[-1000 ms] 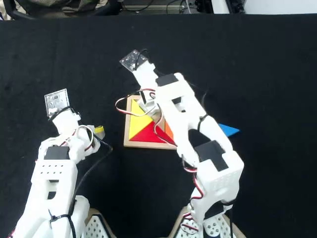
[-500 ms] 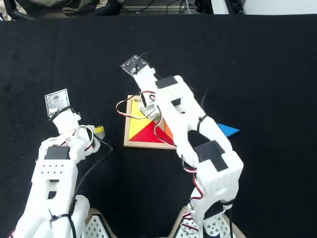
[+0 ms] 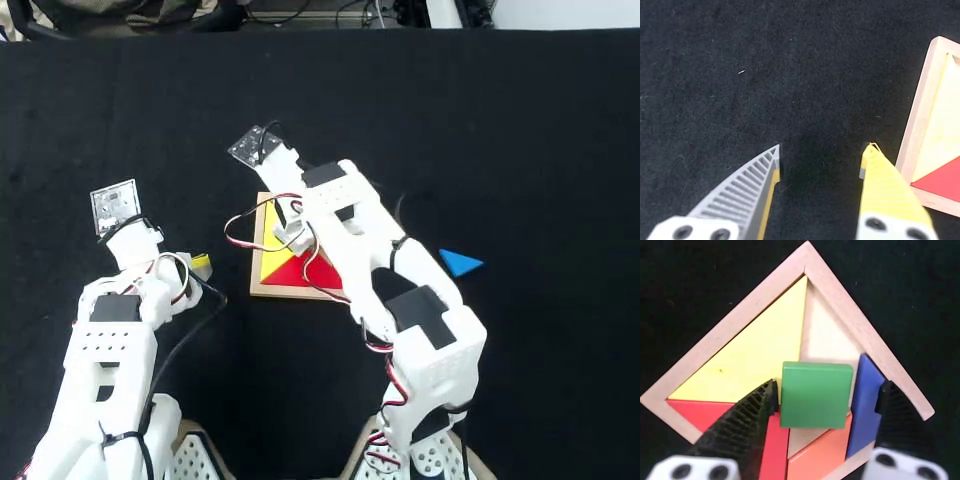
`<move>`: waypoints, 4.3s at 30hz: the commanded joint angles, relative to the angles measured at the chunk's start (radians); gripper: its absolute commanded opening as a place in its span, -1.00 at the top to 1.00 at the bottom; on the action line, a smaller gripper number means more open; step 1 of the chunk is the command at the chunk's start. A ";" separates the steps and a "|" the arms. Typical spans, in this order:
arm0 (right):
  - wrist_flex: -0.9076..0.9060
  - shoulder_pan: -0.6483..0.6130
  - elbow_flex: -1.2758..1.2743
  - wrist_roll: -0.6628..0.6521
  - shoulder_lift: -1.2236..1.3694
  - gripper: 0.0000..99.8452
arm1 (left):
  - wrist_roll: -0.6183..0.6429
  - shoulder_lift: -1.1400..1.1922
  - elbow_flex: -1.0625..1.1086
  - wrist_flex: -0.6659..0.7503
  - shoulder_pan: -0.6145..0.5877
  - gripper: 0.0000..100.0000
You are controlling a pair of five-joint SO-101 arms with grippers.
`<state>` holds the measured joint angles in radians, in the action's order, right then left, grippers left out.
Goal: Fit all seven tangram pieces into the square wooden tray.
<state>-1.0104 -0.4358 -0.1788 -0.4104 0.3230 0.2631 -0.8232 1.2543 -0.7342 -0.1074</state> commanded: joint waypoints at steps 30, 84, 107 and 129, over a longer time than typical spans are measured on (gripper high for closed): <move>0.009 0.044 0.015 -0.038 -0.064 0.52 | 0.006 -0.017 -0.008 0.015 -0.002 0.48; -0.034 -0.006 0.334 0.005 0.173 0.98 | 0.006 -0.009 -0.004 0.048 -0.002 0.48; -0.333 0.025 0.570 0.003 0.070 0.98 | 0.006 -0.009 -0.002 0.048 -0.002 0.48; -0.735 0.740 0.251 -0.979 -0.203 0.61 | 0.005 -0.009 0.045 0.124 -0.002 0.48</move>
<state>-1.7269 0.2363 0.1235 -1.2835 0.1788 0.2647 -0.8247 1.3080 -0.6314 -0.1074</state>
